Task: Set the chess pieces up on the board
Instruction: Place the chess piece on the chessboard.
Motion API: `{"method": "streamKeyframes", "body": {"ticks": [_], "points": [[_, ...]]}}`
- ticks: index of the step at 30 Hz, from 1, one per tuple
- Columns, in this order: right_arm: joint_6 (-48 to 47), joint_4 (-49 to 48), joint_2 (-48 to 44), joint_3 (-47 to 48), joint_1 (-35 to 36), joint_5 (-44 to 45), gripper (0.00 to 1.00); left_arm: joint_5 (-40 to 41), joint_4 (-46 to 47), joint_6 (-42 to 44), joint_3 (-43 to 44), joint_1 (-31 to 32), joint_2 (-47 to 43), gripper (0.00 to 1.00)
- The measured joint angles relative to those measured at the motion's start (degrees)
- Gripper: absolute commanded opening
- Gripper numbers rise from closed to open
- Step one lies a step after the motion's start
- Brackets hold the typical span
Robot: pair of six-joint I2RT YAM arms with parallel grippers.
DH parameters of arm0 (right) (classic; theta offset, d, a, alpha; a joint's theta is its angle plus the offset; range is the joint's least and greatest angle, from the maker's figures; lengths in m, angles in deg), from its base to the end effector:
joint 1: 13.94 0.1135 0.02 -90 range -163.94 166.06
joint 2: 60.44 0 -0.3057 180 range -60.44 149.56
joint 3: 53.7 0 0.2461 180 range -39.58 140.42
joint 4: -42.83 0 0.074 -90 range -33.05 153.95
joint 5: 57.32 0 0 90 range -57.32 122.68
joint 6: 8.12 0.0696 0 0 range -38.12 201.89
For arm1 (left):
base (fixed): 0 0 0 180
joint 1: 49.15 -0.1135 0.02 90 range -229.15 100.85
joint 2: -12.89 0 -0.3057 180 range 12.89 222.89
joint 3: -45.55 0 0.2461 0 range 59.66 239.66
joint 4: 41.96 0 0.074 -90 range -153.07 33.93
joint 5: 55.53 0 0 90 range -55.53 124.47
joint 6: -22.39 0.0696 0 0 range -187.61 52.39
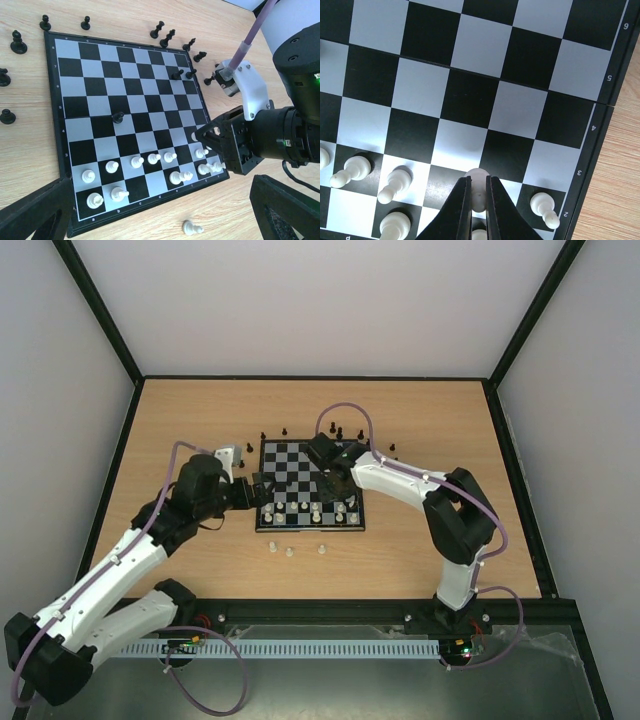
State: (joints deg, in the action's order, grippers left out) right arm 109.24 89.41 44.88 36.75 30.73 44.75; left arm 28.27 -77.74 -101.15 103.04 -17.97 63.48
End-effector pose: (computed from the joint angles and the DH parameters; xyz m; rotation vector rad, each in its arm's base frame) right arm 0.2993 0.2754 0.2204 -0.3237 2.5937 0.1675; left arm 0.1635 -0.1077 0.3101 0.0247 2.1722 -0.7855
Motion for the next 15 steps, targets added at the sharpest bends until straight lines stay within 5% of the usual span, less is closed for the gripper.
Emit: {"method": "streamKeyframes", "body": {"ticks": [15], "points": [[-0.37,-0.70,1.42,-0.11,1.88,-1.79,0.01,0.24,0.02,-0.04,-0.37,-0.13,-0.22,0.99]]}}
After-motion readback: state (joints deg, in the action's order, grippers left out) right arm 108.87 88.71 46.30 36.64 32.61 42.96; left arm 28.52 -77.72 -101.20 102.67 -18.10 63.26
